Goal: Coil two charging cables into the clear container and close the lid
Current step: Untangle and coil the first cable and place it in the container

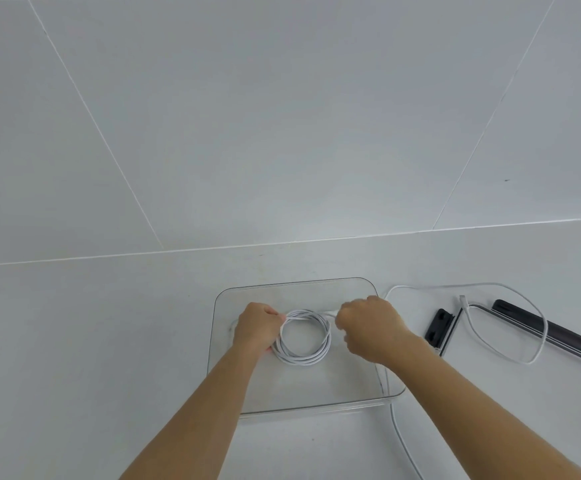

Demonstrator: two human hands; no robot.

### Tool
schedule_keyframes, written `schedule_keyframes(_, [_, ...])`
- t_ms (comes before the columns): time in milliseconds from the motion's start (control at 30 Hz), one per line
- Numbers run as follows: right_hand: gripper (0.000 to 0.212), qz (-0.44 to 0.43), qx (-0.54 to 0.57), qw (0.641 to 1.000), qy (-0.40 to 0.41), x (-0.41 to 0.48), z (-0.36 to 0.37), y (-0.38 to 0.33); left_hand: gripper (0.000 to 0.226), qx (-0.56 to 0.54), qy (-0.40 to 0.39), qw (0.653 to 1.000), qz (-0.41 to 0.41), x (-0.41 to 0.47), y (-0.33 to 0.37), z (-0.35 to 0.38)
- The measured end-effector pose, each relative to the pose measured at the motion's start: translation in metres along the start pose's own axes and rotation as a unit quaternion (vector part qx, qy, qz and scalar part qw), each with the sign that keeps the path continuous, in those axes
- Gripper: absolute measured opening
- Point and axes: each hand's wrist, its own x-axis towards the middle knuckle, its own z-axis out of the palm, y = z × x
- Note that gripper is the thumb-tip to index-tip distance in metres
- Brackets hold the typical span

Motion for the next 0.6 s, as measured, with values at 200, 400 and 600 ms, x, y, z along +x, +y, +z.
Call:
schedule_keyframes(200, [0.035, -0.017, -0.035, 0.981, -0.189, -0.002, -0.003, 0.002, 0.012, -0.062, -0.036, 0.997, -0.035, -0.001, 0.001, 0.007])
schedule_keyframes(400, [0.034, 0.020, -0.066, 0.990, -0.120, 0.007, -0.001, 0.003, 0.017, -0.075, -0.055, 0.995, -0.039, -0.005, 0.004, 0.018])
schedule_keyframes(600, [0.041, 0.055, -0.034, 0.995, -0.079, 0.015, 0.006, 0.008, 0.016, -0.074, -0.068, 0.994, -0.047, -0.008, 0.008, 0.029])
